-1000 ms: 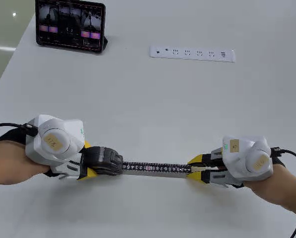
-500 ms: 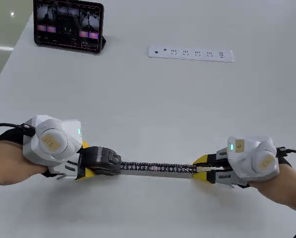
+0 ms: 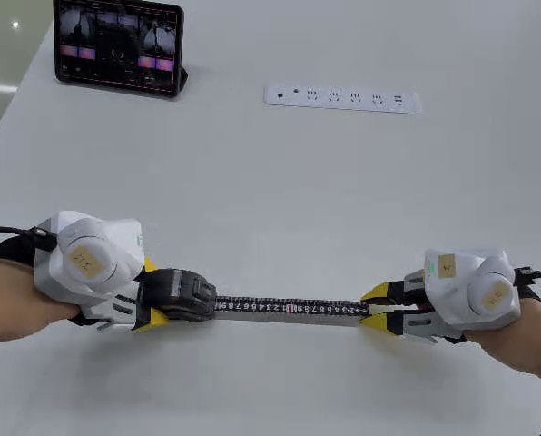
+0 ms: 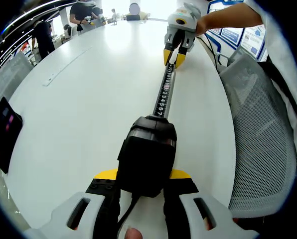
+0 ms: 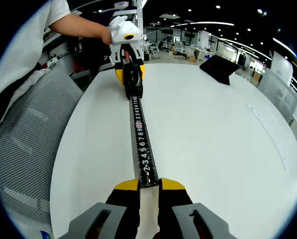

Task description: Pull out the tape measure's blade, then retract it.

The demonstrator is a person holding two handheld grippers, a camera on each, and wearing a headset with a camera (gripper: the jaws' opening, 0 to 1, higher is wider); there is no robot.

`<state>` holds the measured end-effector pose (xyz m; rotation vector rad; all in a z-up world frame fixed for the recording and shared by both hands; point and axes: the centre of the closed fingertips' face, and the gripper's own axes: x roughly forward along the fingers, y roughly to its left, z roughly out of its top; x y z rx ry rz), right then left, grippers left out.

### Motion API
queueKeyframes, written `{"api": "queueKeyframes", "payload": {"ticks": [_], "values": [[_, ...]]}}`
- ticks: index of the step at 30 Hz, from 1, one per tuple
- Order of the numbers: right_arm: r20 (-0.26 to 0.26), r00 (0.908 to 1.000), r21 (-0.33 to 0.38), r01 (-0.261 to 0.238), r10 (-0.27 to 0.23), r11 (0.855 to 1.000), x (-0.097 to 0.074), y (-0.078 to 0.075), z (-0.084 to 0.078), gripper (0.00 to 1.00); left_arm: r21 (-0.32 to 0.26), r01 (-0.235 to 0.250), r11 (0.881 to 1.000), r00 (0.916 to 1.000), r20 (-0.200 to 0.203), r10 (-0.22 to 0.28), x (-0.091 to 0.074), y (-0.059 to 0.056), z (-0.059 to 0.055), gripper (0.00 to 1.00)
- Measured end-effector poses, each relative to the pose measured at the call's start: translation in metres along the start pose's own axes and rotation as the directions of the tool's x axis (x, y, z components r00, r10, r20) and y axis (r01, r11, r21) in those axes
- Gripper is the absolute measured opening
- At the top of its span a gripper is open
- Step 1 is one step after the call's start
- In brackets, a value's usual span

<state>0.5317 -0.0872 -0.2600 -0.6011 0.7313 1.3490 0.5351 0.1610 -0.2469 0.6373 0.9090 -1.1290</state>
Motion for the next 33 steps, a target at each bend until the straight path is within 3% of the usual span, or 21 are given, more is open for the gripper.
{"api": "queueKeyframes", "payload": {"ticks": [33], "values": [[-0.085,0.9961,0.008,0.023,-0.022,1.000,-0.026,-0.007,-0.035,0.09,0.000,-0.001,1.000,1.0000,-0.006,0.001,0.001,-0.001,0.001,0.28]]}}
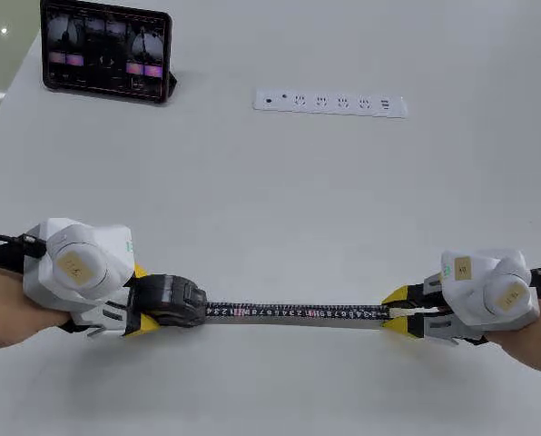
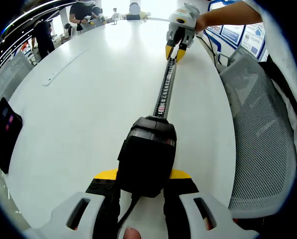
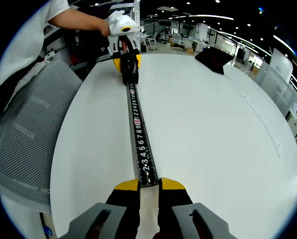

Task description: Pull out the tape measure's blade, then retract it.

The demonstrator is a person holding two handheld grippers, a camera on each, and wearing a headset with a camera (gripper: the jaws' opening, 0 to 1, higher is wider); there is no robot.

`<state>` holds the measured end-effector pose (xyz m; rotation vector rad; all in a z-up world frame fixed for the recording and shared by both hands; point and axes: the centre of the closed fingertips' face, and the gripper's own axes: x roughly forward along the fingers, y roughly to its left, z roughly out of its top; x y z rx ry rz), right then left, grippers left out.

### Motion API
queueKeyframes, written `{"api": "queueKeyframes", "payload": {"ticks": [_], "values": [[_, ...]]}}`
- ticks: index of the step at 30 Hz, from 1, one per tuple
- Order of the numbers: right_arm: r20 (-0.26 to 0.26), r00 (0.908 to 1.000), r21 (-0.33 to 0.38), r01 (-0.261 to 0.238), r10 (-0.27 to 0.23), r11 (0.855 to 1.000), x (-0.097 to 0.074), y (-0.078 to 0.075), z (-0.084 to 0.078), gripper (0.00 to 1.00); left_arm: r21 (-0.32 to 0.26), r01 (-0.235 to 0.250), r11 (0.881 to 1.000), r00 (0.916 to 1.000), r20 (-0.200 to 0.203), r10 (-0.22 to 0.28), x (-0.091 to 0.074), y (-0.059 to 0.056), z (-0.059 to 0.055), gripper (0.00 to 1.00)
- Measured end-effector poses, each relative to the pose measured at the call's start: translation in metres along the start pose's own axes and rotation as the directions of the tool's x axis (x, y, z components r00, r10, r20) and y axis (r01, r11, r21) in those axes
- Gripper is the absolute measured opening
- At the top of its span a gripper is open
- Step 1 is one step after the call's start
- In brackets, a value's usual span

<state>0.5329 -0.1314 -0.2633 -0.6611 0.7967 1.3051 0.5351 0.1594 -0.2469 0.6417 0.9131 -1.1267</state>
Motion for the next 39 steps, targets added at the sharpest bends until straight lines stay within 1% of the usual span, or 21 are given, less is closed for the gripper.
{"api": "queueKeyframes", "payload": {"ticks": [5,10,11,15,19,23,27,30,32,33,36,39], "values": [[-0.005,1.0000,0.011,0.005,-0.005,1.000,-0.0038,-0.0014,-0.0038,0.09,0.000,-0.001,1.000,1.0000,-0.001,0.001,0.0001,0.0000,-0.0001,0.28],[-0.012,0.9999,0.005,0.005,-0.005,1.000,-0.0025,-0.0009,-0.0051,0.09,-0.002,-0.006,1.000,1.0000,-0.002,0.006,0.0002,-0.0004,0.0004,0.29],[-0.023,0.9997,0.003,0.008,-0.008,1.000,-0.0012,-0.0023,-0.0060,0.09,-0.004,-0.008,1.000,1.0000,0.000,0.008,0.0003,-0.0003,0.0007,0.29],[-0.023,0.9997,0.004,0.001,-0.001,1.000,0.0002,-0.0028,-0.0056,0.10,-0.008,-0.016,1.000,0.9999,0.000,0.016,0.0005,-0.0004,0.0010,0.29],[-0.041,0.9991,-0.021,-0.008,0.007,1.000,0.0009,-0.0016,-0.0055,0.10,-0.018,-0.018,1.000,0.9998,0.000,0.018,0.0007,-0.0005,0.0014,0.29],[-0.052,0.9986,-0.011,-0.011,0.011,1.000,0.0003,-0.0015,-0.0064,0.11,-0.027,-0.023,0.999,0.9997,0.010,0.023,0.0013,0.0001,0.0011,0.29],[-0.071,0.9974,-0.032,-0.015,0.013,0.999,-0.0003,-0.0004,-0.0063,0.11,-0.025,-0.026,0.999,0.9995,0.015,0.026,0.0009,0.0002,0.0015,0.30],[-0.081,0.9965,-0.031,-0.021,0.019,0.999,-0.0016,0.0006,-0.0066,0.13,-0.031,-0.031,0.999,0.9994,0.014,0.031,0.0007,0.0002,0.0015,0.30],[-0.083,0.9964,-0.008,-0.017,0.017,1.000,-0.0021,-0.0001,-0.0075,0.18,-0.051,-0.032,0.998,0.9994,0.008,0.032,0.0008,0.0000,0.0006,0.30],[-0.087,0.9961,-0.003,-0.014,0.014,1.000,-0.0022,-0.0006,-0.0084,0.20,-0.071,-0.032,0.997,0.9994,0.006,0.033,0.0014,0.0000,-0.0004,0.31],[-0.086,0.9962,0.010,-0.016,0.017,1.000,-0.0016,0.0007,-0.0088,0.23,-0.117,-0.028,0.993,0.9992,0.023,0.031,0.0016,-0.0005,0.0025,0.37],[-0.087,0.9961,0.015,-0.009,0.011,1.000,-0.0017,0.0007,-0.0079,0.24,-0.121,-0.028,0.992,0.9990,0.032,0.032,0.0011,-0.0014,0.0053,0.38]]}}
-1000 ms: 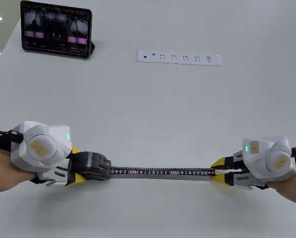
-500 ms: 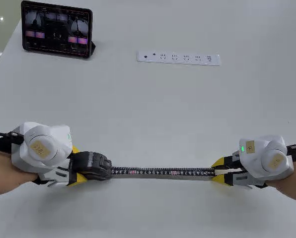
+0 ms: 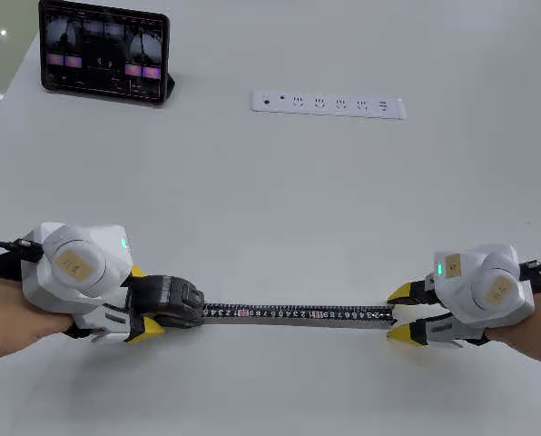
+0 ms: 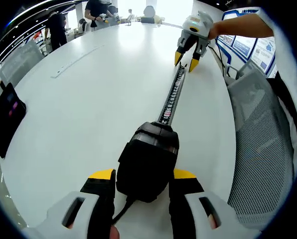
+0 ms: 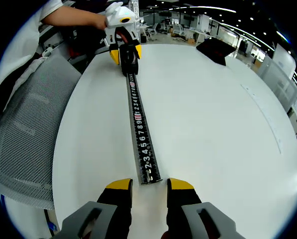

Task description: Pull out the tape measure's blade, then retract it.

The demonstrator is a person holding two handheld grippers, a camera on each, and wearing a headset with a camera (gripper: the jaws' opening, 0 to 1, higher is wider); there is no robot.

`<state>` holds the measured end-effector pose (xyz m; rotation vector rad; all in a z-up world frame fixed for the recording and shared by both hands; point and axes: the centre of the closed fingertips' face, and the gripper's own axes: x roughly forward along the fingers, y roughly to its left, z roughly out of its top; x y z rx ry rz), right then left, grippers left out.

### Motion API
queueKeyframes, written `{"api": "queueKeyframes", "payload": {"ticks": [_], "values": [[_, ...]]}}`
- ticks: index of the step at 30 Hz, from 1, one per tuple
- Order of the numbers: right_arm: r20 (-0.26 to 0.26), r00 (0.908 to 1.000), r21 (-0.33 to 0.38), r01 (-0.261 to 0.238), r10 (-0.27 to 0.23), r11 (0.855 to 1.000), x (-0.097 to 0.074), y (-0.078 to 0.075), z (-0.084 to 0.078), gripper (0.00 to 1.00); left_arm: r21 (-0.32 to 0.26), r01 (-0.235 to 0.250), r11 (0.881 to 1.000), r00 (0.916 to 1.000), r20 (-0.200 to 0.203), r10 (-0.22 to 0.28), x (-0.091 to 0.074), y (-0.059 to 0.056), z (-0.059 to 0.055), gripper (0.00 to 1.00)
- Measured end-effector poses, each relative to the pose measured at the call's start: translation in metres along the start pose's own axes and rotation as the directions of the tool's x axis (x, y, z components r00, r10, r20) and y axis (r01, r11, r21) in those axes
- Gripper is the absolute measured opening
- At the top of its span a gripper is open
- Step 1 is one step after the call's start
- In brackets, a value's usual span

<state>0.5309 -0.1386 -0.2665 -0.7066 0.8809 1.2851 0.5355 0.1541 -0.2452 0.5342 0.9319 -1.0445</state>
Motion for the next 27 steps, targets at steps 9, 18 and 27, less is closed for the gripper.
{"api": "queueKeyframes", "payload": {"ticks": [9,18,27], "values": [[0.026,0.9996,0.029,0.009,-0.010,1.000,-0.001,0.000,0.005,0.25,-0.002,-0.009,1.000,0.9998,0.017,0.009,-0.003,0.000,0.003,0.39],[0.074,0.9970,0.087,0.017,-0.023,0.996,-0.003,0.002,0.012,0.27,-0.075,-0.021,0.997,0.9984,0.052,0.025,-0.008,0.001,0.005,0.43],[0.112,0.9916,0.127,0.051,-0.065,0.991,-0.009,0.003,0.020,0.29,-0.109,-0.039,0.993,0.9961,0.075,0.047,-0.013,0.000,0.008,0.45]]}}
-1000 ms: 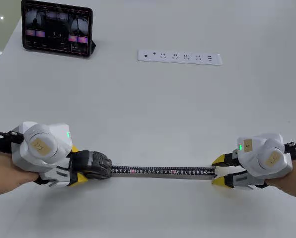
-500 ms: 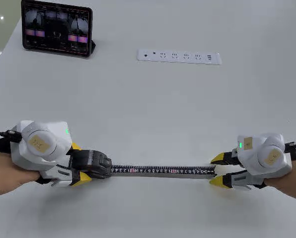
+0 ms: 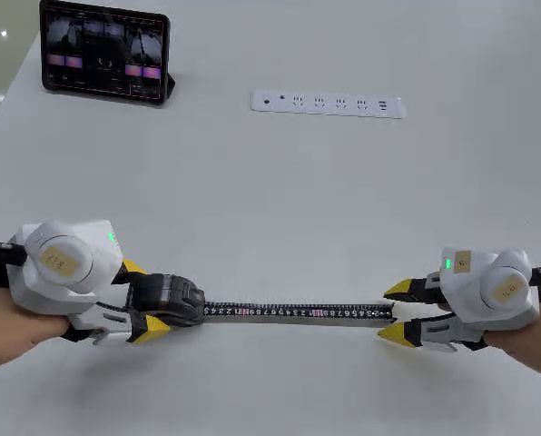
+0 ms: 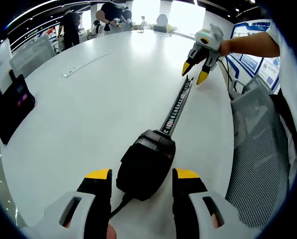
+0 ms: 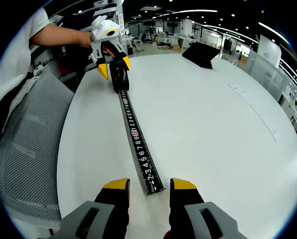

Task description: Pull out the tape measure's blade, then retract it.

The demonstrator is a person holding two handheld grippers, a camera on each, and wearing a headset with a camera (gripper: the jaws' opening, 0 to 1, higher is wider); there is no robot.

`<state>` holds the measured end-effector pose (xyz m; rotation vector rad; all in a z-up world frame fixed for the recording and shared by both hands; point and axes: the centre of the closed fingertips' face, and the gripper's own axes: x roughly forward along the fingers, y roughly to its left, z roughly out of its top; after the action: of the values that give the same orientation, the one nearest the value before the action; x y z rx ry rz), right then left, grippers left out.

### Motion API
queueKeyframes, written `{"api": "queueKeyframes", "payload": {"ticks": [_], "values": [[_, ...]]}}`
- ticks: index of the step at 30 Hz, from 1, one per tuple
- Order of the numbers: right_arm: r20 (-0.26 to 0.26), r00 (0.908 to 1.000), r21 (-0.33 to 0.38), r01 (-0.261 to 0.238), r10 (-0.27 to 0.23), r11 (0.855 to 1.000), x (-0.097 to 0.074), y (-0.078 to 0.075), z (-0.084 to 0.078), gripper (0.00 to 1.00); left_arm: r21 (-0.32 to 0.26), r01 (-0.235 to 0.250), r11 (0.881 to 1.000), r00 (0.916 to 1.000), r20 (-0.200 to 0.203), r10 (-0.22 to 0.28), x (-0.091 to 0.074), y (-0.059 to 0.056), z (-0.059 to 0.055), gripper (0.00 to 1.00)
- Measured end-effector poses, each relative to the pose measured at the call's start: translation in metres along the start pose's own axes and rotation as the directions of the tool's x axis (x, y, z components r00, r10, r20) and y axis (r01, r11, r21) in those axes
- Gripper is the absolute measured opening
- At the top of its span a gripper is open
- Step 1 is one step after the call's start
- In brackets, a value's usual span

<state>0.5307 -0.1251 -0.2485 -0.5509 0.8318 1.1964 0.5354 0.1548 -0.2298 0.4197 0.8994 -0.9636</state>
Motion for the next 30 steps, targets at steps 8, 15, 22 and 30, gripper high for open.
{"api": "queueKeyframes", "payload": {"ticks": [8,15,22,30], "values": [[0.050,0.9972,0.052,0.053,-0.056,0.997,-0.003,0.002,0.011,0.35,-0.044,-0.041,0.998,0.9979,0.048,0.043,-0.008,0.000,0.003,0.49],[0.057,0.9929,0.119,0.097,-0.104,0.988,-0.006,0.006,0.012,0.41,-0.100,-0.071,0.992,0.9931,0.086,0.080,-0.015,-0.004,0.002,0.53],[0.076,0.9872,0.144,0.128,-0.140,0.981,-0.009,0.007,0.016,0.47,-0.139,-0.096,0.986,0.9874,0.112,0.111,-0.022,-0.006,-0.005,0.59],[0.090,0.9810,0.167,0.155,-0.172,0.974,-0.012,0.007,0.019,0.56,-0.187,-0.105,0.977,0.9794,0.151,0.134,-0.030,-0.008,-0.008,0.70]]}}
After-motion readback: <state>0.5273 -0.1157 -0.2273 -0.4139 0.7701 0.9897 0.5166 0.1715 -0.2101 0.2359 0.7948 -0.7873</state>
